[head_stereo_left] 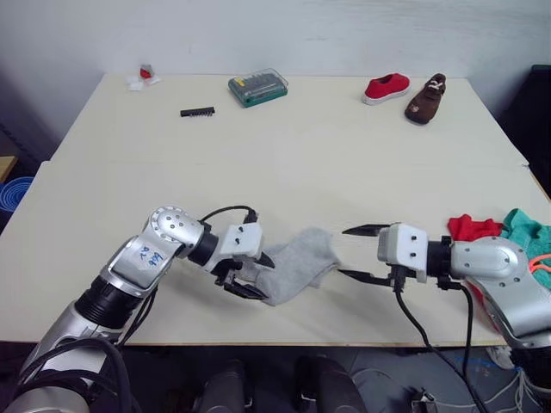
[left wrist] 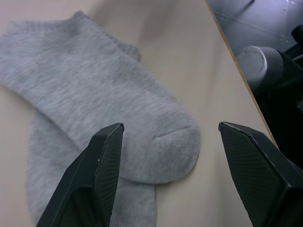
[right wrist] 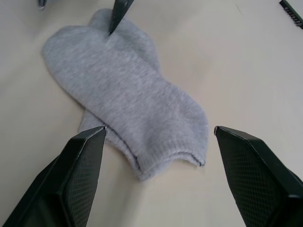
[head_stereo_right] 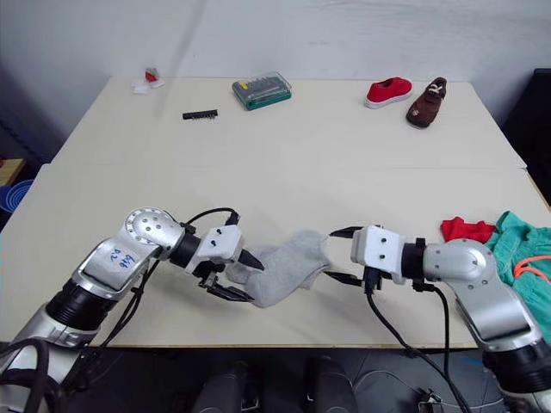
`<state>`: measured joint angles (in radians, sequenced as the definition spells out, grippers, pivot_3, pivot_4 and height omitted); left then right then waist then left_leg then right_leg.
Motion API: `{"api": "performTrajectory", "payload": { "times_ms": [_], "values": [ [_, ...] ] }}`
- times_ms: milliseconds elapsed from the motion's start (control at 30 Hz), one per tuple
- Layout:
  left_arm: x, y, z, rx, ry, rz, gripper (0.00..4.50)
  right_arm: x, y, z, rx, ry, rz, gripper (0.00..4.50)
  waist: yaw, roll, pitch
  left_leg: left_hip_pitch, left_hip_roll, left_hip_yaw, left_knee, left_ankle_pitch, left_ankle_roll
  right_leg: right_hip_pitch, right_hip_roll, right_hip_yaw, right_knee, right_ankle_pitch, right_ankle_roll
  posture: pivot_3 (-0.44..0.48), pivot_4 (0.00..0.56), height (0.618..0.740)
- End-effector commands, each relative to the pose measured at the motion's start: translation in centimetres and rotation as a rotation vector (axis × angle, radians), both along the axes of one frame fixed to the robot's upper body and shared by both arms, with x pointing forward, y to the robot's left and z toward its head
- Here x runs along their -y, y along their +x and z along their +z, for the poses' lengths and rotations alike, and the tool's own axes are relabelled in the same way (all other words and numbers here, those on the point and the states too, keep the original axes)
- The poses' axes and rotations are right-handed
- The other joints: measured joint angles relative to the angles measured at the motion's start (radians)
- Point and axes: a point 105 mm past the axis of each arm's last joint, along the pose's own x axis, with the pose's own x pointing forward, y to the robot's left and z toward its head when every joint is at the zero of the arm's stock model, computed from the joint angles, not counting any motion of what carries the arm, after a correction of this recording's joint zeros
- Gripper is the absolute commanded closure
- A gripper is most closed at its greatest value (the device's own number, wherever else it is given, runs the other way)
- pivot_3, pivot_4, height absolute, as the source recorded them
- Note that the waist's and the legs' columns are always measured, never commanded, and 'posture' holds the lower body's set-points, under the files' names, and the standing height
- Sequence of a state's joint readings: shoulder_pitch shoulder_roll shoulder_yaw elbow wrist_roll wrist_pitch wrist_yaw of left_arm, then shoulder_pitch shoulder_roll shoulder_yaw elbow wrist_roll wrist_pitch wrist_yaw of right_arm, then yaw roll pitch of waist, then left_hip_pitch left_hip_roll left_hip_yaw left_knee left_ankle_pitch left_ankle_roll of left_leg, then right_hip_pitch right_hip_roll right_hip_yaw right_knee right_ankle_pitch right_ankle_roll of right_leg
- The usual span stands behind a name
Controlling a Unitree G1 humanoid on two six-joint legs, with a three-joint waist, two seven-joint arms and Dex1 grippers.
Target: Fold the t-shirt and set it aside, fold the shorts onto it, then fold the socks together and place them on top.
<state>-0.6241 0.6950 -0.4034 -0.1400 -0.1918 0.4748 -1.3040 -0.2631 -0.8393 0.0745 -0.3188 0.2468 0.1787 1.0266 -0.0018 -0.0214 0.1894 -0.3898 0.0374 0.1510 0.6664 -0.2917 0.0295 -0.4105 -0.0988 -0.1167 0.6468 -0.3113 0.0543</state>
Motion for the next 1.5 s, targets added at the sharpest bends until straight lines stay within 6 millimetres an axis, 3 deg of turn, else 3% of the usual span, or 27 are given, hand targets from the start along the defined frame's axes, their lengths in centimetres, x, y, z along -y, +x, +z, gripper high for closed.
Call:
{"api": "performTrajectory", "payload": {
  "times_ms": [33,300,433,533,833,1300,1400,1500],
  "values": [
    [0.1,0.1,-0.1,0.013,0.013,-0.026,2.05,-0.3,1.4,0.1,-0.023,0.003,-0.006,0.8,-0.003,0.0,0.0,0.0,0.0,0.0,0.0,0.0,0.0,0.0,0.0,0.0,0.0,0.0,0.0,0.0,0.15,0.74],
    [0.0,0.2,-1.0,0.004,0.043,-0.028,4.48,-2.4,4.8,-0.1,-0.168,0.049,-0.047,0.8,-0.003,0.0,0.0,0.0,0.0,0.0,0.0,0.0,0.0,-0.001,0.0,0.0,0.001,0.0,0.0,0.0,0.15,0.74],
    [0.0,0.2,-1.2,-0.001,0.046,-0.021,4.48,-2.7,5.9,-2.7,-0.282,-0.015,-0.11,0.8,-0.003,0.0,0.0,-0.001,0.0,0.0,0.0,0.0,0.0,-0.001,0.0,0.0,0.001,0.0,0.0,0.0,0.15,0.74],
    [0.0,0.1,-1.2,0.0,0.045,-0.017,4.5,-2.6,6.7,-3.6,-0.304,-0.012,-0.166,1.43,-0.002,0.0,0.0,-0.001,0.0,0.0,0.0,0.0,0.0,-0.001,0.0,0.0,0.001,0.0,0.0,0.0,0.15,0.74],
    [-0.3,0.5,-1.5,0.006,0.043,0.012,4.5,-3.3,5.7,-3.8,-0.336,0.002,-0.122,4.45,-0.004,0.0,0.0,-0.001,0.0,0.0,0.0,0.0,0.0,-0.001,0.0,0.0,0.001,0.0,0.0,0.0,0.15,0.74],
    [0.5,0.5,-1.2,0.026,-0.006,0.022,4.5,-3.0,5.5,-3.2,-0.299,-0.017,-0.127,4.48,-0.003,0.0,0.0,-0.001,0.0,0.0,0.0,0.0,0.0,-0.001,0.0,0.0,0.001,0.0,0.0,0.0,0.15,0.74],
    [0.8,0.8,-0.5,0.05,-0.038,0.027,3.93,-3.0,5.4,-3.4,-0.297,-0.026,-0.124,4.5,-0.003,0.0,0.0,-0.001,0.0,0.0,0.0,0.0,0.0,-0.001,0.0,0.0,0.001,0.0,0.0,0.0,0.15,0.74],
    [1.1,1.0,0.8,0.084,-0.099,0.022,2.96,-3.0,5.3,-3.3,-0.298,-0.028,-0.122,4.5,-0.004,0.0,0.0,-0.001,0.0,0.0,0.0,0.0,0.0,-0.001,0.0,0.0,0.001,0.0,0.0,0.0,0.15,0.74]
  ]
}}
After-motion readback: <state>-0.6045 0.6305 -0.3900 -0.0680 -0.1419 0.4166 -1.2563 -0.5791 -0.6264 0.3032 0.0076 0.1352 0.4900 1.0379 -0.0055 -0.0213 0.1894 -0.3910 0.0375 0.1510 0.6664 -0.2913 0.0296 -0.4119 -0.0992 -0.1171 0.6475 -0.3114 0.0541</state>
